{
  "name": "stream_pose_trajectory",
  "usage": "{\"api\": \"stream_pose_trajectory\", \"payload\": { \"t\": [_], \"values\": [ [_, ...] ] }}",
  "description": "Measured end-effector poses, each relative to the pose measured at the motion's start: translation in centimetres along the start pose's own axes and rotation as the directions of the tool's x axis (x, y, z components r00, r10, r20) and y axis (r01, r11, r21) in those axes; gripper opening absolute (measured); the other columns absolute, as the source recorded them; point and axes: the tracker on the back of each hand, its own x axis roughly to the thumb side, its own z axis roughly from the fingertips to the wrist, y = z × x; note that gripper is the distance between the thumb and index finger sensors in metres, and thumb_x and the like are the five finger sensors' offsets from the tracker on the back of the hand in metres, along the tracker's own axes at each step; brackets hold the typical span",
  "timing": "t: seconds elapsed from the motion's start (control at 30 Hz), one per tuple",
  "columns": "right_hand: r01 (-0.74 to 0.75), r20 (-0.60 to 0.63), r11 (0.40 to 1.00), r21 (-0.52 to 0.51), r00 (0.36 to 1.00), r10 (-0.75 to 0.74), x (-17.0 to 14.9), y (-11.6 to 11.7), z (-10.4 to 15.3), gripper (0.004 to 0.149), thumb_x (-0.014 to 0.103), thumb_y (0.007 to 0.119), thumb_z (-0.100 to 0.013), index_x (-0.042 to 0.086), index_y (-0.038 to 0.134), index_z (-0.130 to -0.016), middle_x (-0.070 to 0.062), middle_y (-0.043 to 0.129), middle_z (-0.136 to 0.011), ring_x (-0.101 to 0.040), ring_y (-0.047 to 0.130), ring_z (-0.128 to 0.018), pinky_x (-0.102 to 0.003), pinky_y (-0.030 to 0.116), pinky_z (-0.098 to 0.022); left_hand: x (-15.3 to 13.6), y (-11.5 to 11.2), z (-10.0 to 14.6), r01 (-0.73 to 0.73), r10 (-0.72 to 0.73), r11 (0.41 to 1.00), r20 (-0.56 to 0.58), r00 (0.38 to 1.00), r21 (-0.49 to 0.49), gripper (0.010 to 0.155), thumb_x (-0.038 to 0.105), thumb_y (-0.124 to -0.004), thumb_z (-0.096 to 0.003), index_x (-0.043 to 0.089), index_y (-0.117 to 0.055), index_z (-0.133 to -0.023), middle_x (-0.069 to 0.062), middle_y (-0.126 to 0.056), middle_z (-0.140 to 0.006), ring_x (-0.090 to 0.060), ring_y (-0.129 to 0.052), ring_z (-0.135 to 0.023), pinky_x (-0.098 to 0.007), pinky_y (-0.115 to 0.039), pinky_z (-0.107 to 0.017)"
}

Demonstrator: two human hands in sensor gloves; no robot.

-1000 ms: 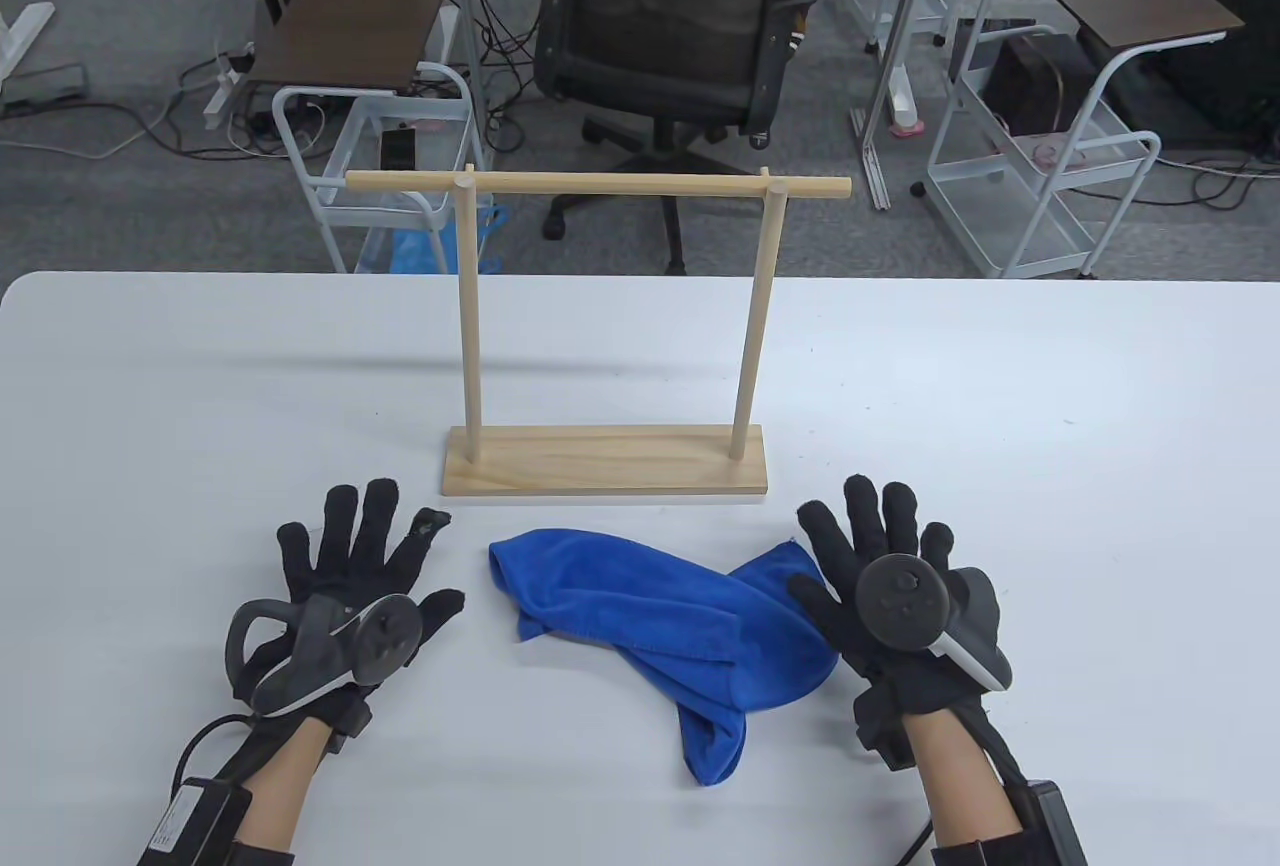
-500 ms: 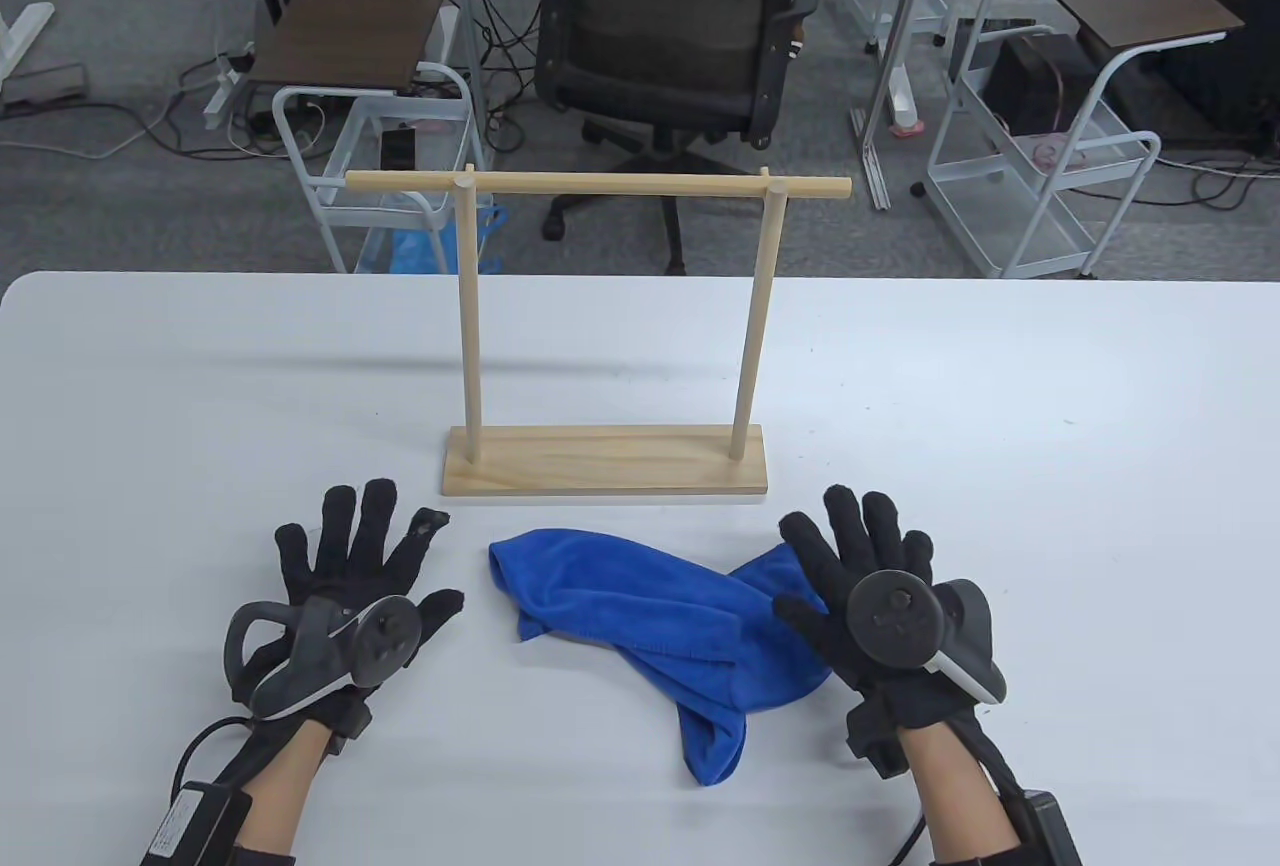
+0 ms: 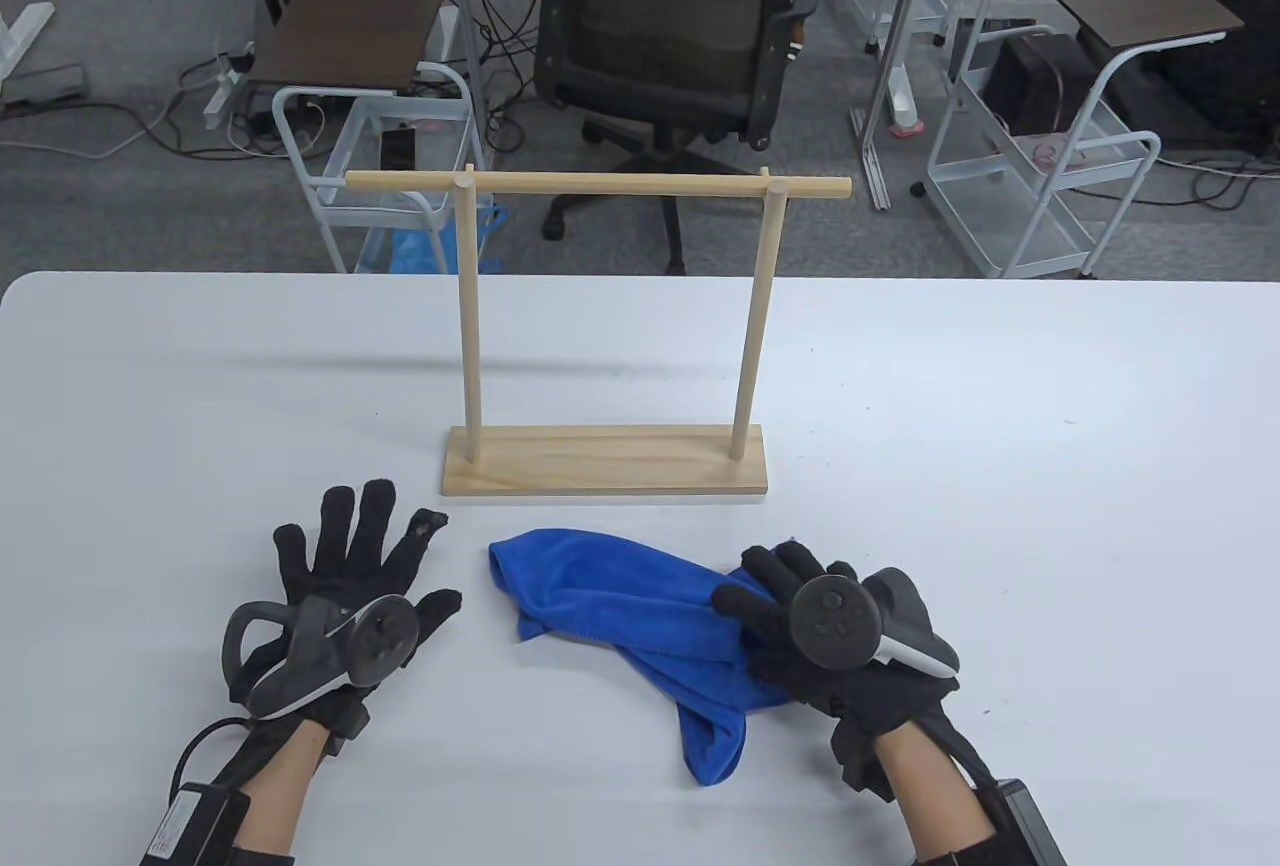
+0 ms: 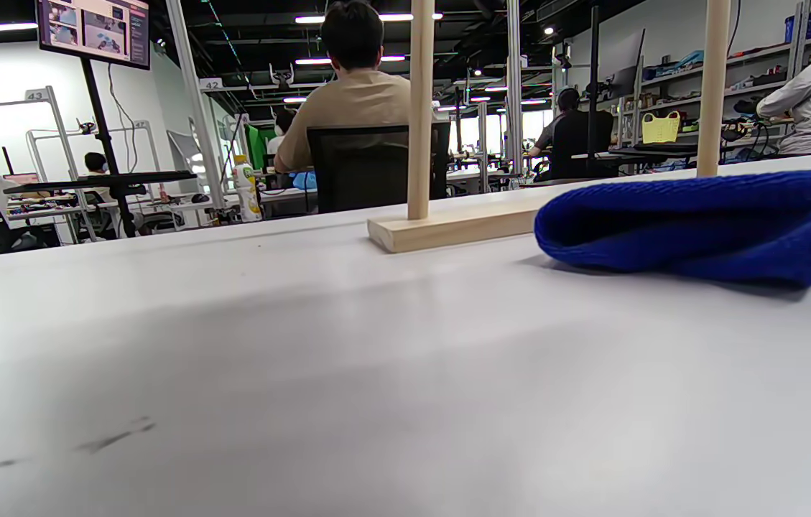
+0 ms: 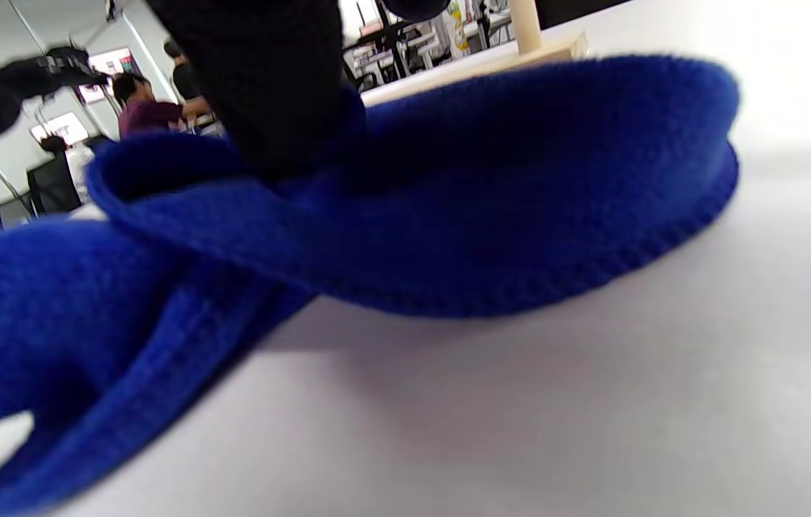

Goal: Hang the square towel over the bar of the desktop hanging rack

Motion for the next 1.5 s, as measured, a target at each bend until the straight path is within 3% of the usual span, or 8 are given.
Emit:
{"api": "stream_pose_trajectory", "payload": {
  "t": [0.23,0.47,0.77,0.93,1.07,1.2,1.37,1.5],
  "values": [
    [-0.01,0.011,1.0,0.02,1.0,0.01,0.4,0.6,-1.4,0.055,0.029,0.076,-0.06,0.032,0.053,-0.11,-0.012,0.025,-0.123,-0.044,0.022,-0.112,-0.071,0.024,-0.073,-0.1,0.0,0.0,-0.01,0.01,1.0,-0.002,1.0,0.002,0.083,0.072,-0.037,-0.0541,0.032,-0.028,-0.127,-0.017,-0.014,-0.133,-0.049,-0.018,-0.118,-0.076,-0.023,-0.079],
    [0.085,0.013,0.996,-0.034,0.996,-0.085,-0.3,-0.6,-1.1,0.046,0.032,0.072,-0.061,0.029,0.064,-0.107,-0.014,0.036,-0.122,-0.046,0.03,-0.111,-0.072,0.031,-0.072,-0.5,0.3,0.1,-0.025,0.025,1.0,-0.01,1.0,0.012,0.083,0.071,-0.039,-0.0545,0.032,-0.028,-0.126,-0.017,-0.015,-0.133,-0.049,-0.019,-0.118,-0.076,-0.023,-0.079],
    [0.074,0.008,0.997,0.023,0.997,-0.074,1.0,0.5,-2.6,0.054,0.038,0.074,-0.06,0.025,0.058,-0.111,-0.015,0.036,-0.122,-0.047,0.033,-0.111,-0.073,0.034,-0.072,-0.6,0.3,0.2,-0.038,0.038,0.999,-0.017,0.999,0.01,0.082,0.07,-0.04,-0.0553,0.031,-0.029,-0.126,-0.017,-0.016,-0.133,-0.049,-0.02,-0.118,-0.076,-0.024,-0.079],
    [0.06,0.016,0.998,0.037,0.998,-0.061,1.4,1.1,-3.3,0.049,0.034,0.074,-0.06,0.028,0.063,-0.107,-0.012,0.042,-0.121,-0.045,0.039,-0.111,-0.072,0.037,-0.072,-0.7,0.4,0.2,-0.046,0.046,0.999,-0.018,0.999,0.011,0.081,0.07,-0.04,-0.0556,0.031,-0.03,-0.126,-0.017,-0.017,-0.133,-0.049,-0.021,-0.118,-0.076,-0.025,-0.079],
    [0.117,0.033,0.993,-0.008,0.993,-0.117,1.3,0.2,-3.2,0.043,0.035,0.073,-0.06,0.027,0.07,-0.103,-0.011,0.054,-0.117,-0.045,0.048,-0.109,-0.072,0.042,-0.071,-0.9,0.4,0.2,-0.061,0.061,0.998,-0.018,0.998,0.014,0.081,0.07,-0.04,-0.0555,0.032,-0.031,-0.126,-0.016,-0.018,-0.133,-0.049,-0.021,-0.118,-0.076,-0.025,-0.079],
    [0.281,0.071,0.957,-0.069,0.958,-0.276,1.4,-1.2,-3.3,0.042,0.035,0.072,-0.06,0.023,0.072,-0.101,-0.013,0.065,-0.112,-0.044,0.06,-0.104,-0.068,0.051,-0.069,-1.2,0.4,0.3,-0.073,0.074,0.997,-0.021,0.997,0.016,0.08,0.07,-0.04,-0.0557,0.031,-0.031,-0.126,-0.017,-0.018,-0.133,-0.049,-0.022,-0.118,-0.076,-0.025,-0.079],
    [0.476,0.115,0.872,-0.111,0.878,-0.465,1.5,-2.9,-3.7,0.041,0.034,0.071,-0.06,0.019,0.073,-0.099,-0.015,0.079,-0.099,-0.04,0.081,-0.087,-0.055,0.068,-0.062,-1.3,0.4,0.3,-0.084,0.085,0.996,-0.023,0.996,0.016,0.08,0.069,-0.04,-0.0559,0.031,-0.031,-0.126,-0.017,-0.019,-0.133,-0.049,-0.023,-0.118,-0.076,-0.026,-0.079],
    [0.487,0.142,0.852,-0.189,0.873,-0.467,2.1,-4.7,-3.7,0.041,0.034,0.07,-0.06,0.018,0.073,-0.098,-0.014,0.087,-0.089,-0.034,0.092,-0.073,-0.047,0.076,-0.054,-1.4,0.5,0.3,-0.09,0.09,0.996,-0.025,0.996,0.016,0.08,0.069,-0.04,-0.056,0.031,-0.031,-0.126,-0.017,-0.019,-0.133,-0.049,-0.023,-0.118,-0.076,-0.026,-0.079]
  ]
}}
